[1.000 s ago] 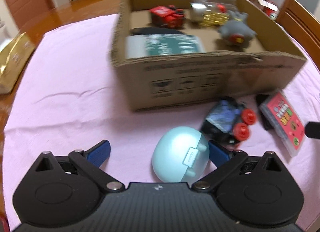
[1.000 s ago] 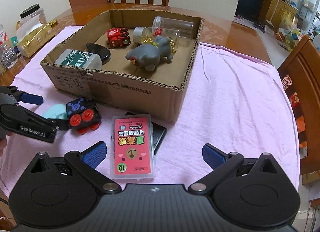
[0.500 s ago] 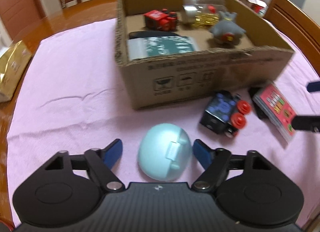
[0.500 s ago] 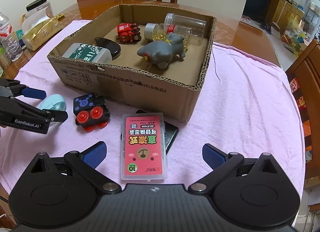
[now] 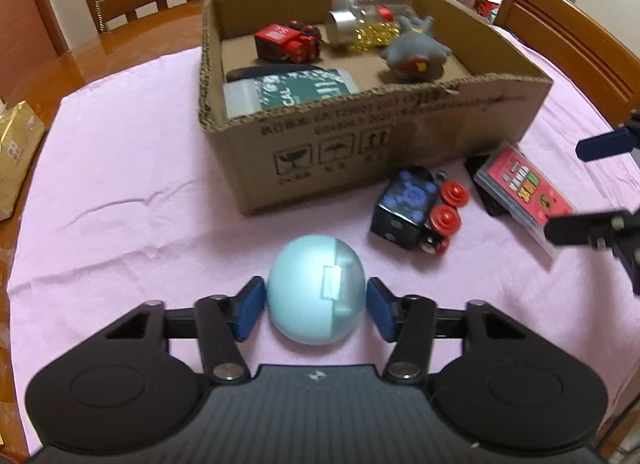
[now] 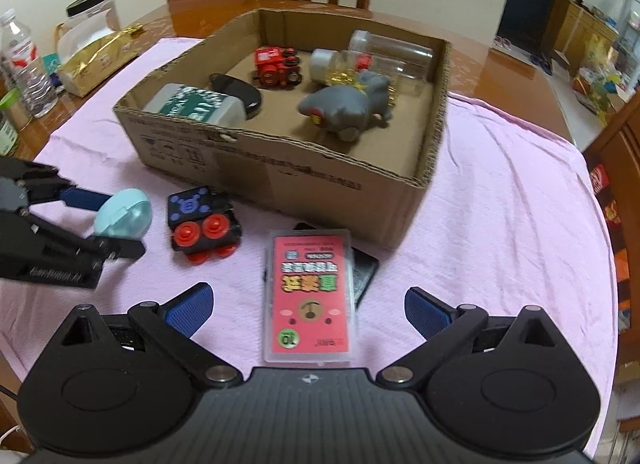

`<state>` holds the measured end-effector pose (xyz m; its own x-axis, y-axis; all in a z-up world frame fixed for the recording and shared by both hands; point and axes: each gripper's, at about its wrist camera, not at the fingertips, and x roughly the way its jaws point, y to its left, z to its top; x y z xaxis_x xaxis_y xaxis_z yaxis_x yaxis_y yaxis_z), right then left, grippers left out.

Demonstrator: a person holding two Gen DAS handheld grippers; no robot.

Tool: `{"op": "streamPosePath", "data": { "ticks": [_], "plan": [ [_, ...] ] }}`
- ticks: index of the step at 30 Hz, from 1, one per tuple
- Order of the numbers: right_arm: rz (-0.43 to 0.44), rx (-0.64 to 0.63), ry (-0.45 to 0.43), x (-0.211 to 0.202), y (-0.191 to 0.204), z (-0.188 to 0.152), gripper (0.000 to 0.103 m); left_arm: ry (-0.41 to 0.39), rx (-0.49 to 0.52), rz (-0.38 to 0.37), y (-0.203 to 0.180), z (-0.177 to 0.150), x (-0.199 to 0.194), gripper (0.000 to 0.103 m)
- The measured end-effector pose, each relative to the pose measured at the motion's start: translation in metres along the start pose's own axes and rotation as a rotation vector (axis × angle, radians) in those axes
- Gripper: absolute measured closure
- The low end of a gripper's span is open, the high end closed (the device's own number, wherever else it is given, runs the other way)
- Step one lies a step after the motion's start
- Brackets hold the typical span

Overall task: Organize rigid objects
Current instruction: 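Grasp the light-blue egg case with the left gripper, then grasp the blue-red toy car with the right gripper while the left holds the egg case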

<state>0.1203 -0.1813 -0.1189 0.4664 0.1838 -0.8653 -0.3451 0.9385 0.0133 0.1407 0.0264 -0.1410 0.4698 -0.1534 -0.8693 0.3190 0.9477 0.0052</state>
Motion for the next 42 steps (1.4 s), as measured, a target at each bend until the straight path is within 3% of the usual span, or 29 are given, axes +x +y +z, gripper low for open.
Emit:
{"op": "streamPosePath", "data": {
  "ticks": [5, 12, 16, 21, 25, 42],
  "plan": [
    [0.038, -0.073, 0.001, 0.006, 0.018, 0.003, 0.000, 0.000, -0.025, 0.020, 0.003, 0.000, 0.001, 0.051],
    [0.117, -0.204, -0.018, 0.017, 0.051, 0.012, 0.000, 0.004, -0.190, 0.109, 0.035, -0.009, -0.003, 0.051],
    [0.148, -0.255, -0.022, 0.033, 0.065, 0.024, 0.000, -0.001, -0.234, 0.133, 0.044, -0.014, -0.005, 0.051],
    [0.135, -0.299, 0.012, 0.060, 0.080, 0.033, 0.000, -0.005, -0.231, 0.135, 0.046, -0.017, -0.006, 0.051],
    [0.182, -0.324, 0.049, 0.070, 0.094, 0.032, 0.000, -0.006, -0.235, 0.133, 0.046, -0.016, -0.006, 0.051],
    [0.164, -0.314, 0.030, 0.075, 0.095, 0.039, 0.000, -0.011, -0.214, 0.138, 0.046, -0.017, -0.005, 0.048]
  ]
}}
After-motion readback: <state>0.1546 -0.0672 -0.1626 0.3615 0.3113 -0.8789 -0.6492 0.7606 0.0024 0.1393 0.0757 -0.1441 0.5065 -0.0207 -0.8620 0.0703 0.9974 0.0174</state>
